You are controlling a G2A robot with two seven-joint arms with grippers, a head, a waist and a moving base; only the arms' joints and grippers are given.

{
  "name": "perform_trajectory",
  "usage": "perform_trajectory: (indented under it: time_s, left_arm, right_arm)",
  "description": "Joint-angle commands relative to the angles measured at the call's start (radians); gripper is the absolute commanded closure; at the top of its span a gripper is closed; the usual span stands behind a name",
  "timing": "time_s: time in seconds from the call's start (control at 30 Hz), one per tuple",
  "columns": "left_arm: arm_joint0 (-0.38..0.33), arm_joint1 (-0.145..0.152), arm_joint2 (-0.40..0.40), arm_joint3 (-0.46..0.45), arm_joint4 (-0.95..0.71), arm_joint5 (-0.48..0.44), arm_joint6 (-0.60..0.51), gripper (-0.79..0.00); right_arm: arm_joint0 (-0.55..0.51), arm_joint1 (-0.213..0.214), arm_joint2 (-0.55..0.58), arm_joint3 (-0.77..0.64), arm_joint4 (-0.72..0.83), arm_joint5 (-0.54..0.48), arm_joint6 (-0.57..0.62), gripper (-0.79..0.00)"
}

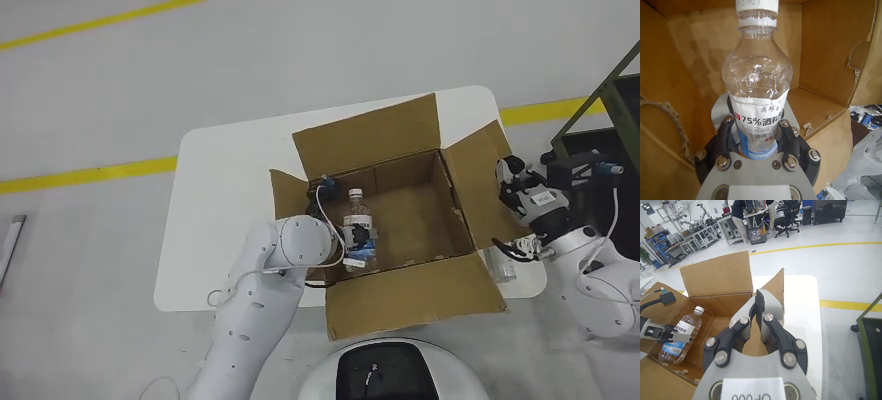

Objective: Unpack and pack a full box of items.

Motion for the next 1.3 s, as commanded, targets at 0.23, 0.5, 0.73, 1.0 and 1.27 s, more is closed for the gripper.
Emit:
perform_trajectory:
  time_s: [0.23,0.5,0.73,1.0,1.27]
  left_arm:
    - [-0.086,-0.016,0.062,0.166,-0.006,0.001,0.0,0.0]
    - [-0.134,-0.028,0.098,0.249,-0.016,0.006,0.006,0.0]
    - [-0.151,-0.031,0.112,0.284,-0.014,0.006,0.006,-0.785]
    - [-0.152,-0.026,0.103,0.276,-0.021,-0.007,-0.007,-0.785]
    - [-0.144,-0.013,0.078,0.195,-0.014,-0.02,-0.02,-0.785]
  right_arm:
    - [0.003,0.001,-0.001,-0.01,-0.002,0.0,0.003,0.0]
    - [0.003,0.003,0.0,0.001,-0.004,-0.006,0.001,0.0]
    - [0.014,0.004,-0.007,0.01,-0.002,-0.008,0.001,0.0]
    - [0.027,0.007,-0.002,0.018,-0.024,-0.011,0.014,-0.003]
    - [0.049,0.01,0.04,0.006,0.037,0.004,0.03,-0.209]
